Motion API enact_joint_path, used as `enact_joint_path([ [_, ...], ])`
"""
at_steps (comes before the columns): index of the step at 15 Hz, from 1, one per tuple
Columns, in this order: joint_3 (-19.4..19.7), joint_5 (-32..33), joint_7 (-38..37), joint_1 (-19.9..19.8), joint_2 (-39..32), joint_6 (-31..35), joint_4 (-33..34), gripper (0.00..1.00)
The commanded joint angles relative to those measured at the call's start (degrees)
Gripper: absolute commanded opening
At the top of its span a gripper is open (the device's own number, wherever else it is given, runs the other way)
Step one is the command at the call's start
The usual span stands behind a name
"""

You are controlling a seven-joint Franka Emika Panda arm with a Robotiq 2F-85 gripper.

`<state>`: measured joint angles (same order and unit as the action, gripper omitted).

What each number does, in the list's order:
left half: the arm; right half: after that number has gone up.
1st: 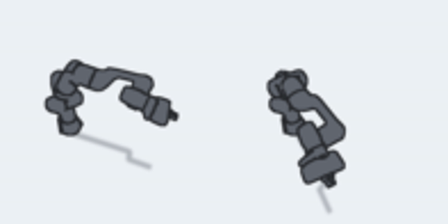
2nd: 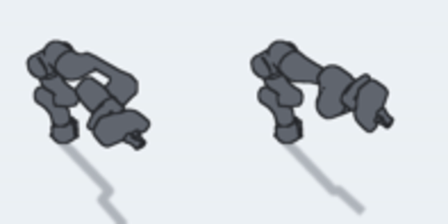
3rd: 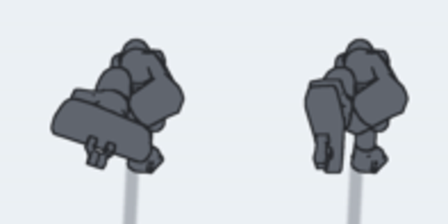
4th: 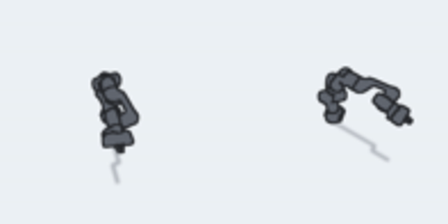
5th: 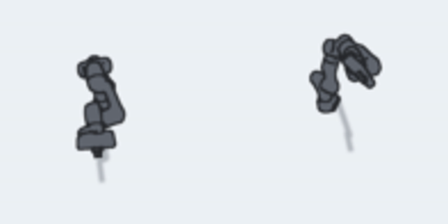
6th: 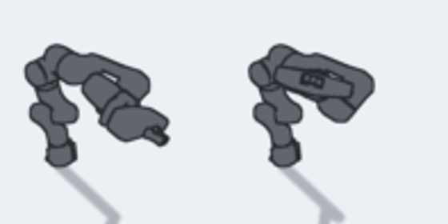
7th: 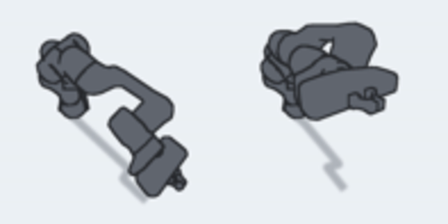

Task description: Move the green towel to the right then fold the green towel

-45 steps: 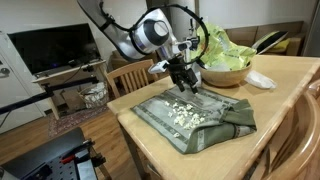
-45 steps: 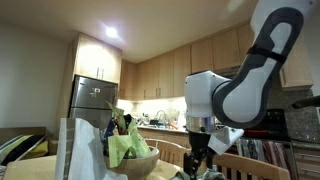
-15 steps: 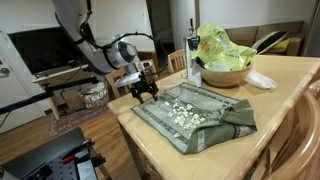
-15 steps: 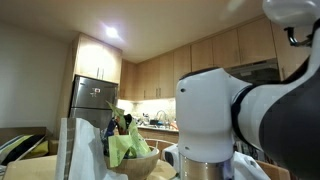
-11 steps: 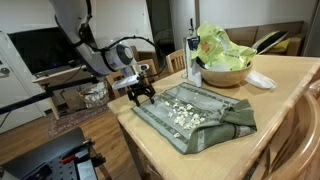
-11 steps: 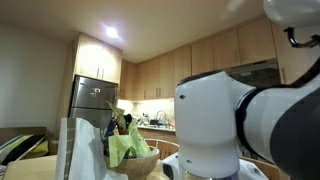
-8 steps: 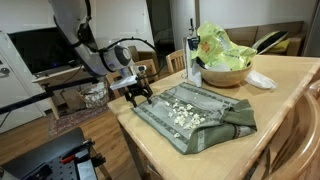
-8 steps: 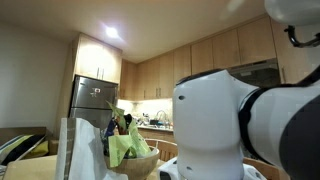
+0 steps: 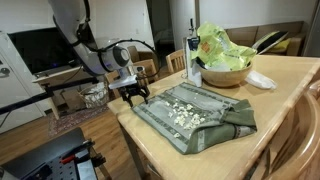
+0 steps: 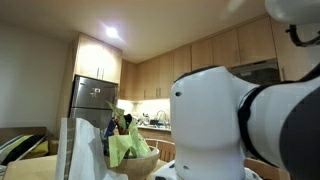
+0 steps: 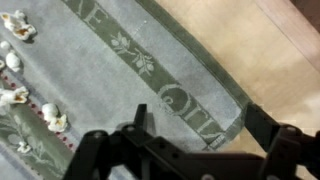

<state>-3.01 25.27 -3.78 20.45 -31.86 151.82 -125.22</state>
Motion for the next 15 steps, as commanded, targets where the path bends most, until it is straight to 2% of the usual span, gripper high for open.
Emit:
enact_joint_path([
  [1, -4.6, -6.0, 8.2, -4.9, 0.0, -3.2, 0.5, 1.00],
  [3, -5.9, -8.6, 11.3, -6.5, -0.6, -4.9, 1.1, 1.00],
  [7, -6.0, -9.9, 13.0, -7.1, -1.3, -7.6, 2.0, 1.00],
  [11, -1.9, -4.0, 8.5, -3.0, -1.4, -5.5, 2.2, 1.00],
  [15, -0.3, 0.4, 6.4, -0.5, -2.1, -6.0, 3.1, 1.00],
])
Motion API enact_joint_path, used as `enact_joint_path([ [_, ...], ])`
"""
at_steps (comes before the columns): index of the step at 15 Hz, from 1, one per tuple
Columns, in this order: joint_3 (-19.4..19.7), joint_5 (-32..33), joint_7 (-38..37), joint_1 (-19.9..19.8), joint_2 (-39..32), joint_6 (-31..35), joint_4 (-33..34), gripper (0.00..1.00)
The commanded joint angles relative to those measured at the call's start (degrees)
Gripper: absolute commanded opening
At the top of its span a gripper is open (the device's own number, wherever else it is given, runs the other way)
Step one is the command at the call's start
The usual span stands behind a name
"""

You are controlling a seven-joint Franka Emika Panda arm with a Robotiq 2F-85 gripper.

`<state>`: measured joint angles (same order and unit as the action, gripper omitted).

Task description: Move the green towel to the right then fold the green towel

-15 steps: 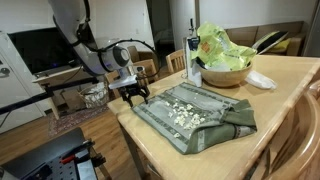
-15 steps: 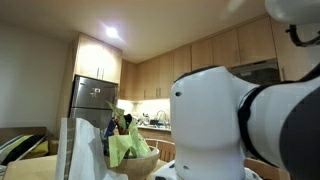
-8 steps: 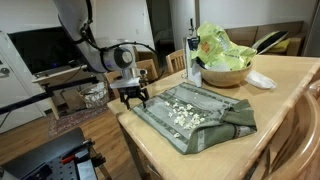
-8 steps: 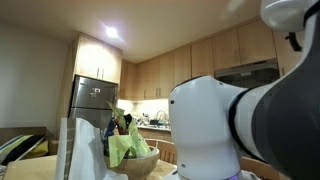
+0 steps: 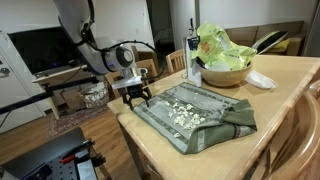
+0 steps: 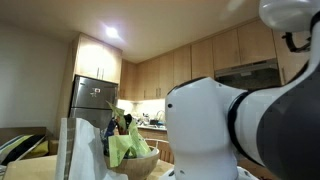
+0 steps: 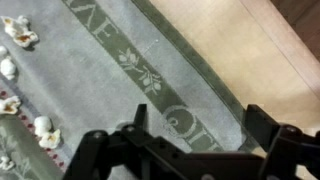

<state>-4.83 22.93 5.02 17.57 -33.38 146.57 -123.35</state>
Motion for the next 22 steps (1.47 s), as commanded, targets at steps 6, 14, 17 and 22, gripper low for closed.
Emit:
enact_joint_path([
  [6, 0.3, 2.2, -1.2, 2.5, -0.5, -2.7, 1.8, 1.00],
  [14, -2.1, 0.4, 1.4, 1.3, -0.5, -4.1, 2.6, 1.00],
  [17, -3.3, -0.8, 2.6, 1.0, -0.6, -6.3, 2.8, 1.00],
  [22, -5.5, -3.4, 6.0, -1.0, -0.9, -7.6, 3.8, 1.00],
])
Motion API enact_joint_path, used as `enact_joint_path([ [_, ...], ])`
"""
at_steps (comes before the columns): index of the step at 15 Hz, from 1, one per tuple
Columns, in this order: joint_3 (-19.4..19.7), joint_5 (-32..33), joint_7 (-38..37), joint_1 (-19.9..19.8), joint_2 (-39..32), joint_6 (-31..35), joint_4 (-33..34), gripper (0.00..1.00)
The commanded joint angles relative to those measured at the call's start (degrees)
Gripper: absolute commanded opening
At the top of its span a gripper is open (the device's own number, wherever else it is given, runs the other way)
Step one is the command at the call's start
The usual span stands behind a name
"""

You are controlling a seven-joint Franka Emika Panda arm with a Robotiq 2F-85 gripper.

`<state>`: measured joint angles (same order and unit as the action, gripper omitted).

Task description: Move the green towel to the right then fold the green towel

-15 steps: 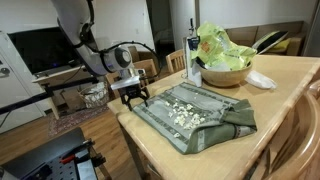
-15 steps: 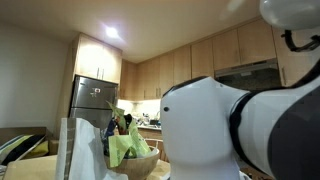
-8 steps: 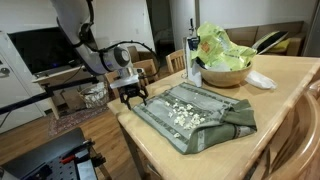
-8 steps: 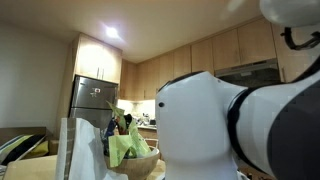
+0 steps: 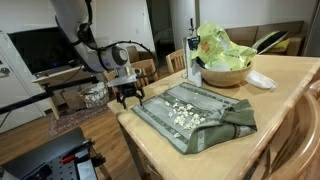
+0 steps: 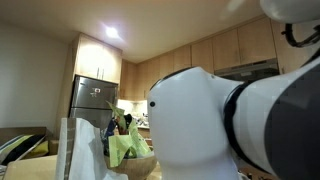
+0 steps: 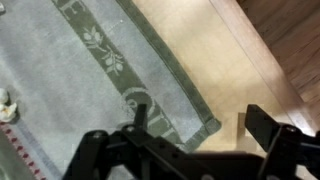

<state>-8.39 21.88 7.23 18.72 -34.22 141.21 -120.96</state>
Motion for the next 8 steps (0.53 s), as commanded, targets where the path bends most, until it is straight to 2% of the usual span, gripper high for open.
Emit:
enact_joint_path([
  [1, -2.6, -3.3, 5.5, -2.9, -0.2, -2.0, 1.5, 1.00],
  [6, -3.7, -5.7, 10.5, -5.4, -1.4, -2.3, 3.0, 1.00],
  [8, -3.1, -5.1, 10.3, -5.3, -2.0, -2.2, 3.6, 1.00],
])
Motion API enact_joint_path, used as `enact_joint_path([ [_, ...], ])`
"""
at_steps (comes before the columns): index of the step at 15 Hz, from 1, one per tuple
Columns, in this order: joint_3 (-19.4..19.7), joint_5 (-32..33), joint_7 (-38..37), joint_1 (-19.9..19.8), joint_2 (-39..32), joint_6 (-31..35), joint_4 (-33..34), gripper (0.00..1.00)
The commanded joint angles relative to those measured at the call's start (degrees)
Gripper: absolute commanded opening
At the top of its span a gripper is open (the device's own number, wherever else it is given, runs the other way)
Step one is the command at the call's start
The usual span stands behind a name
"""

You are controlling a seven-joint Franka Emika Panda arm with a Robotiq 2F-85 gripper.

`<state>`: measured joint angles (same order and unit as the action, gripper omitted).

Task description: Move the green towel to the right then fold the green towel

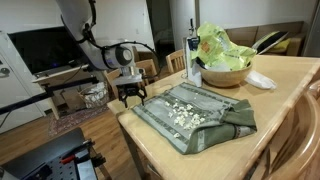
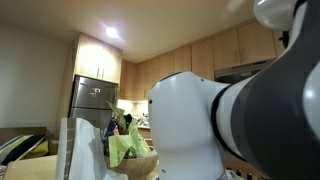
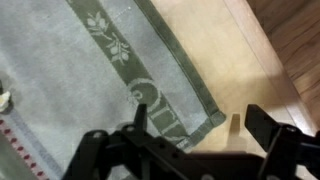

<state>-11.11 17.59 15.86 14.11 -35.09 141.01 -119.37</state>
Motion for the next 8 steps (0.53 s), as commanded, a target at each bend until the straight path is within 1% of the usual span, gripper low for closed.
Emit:
enact_joint_path([
  [1, -0.2, -0.6, 1.5, -0.6, -1.4, -2.1, 2.4, 1.00],
  [3, 1.0, 0.7, 0.2, 0.3, -1.7, -2.6, 2.8, 1.00],
  [4, 0.4, 0.1, 0.5, -0.3, -1.4, -0.2, 1.3, 1.00],
  [8, 0.5, 0.1, 0.5, -0.3, -1.9, -0.6, 1.9, 1.00],
])
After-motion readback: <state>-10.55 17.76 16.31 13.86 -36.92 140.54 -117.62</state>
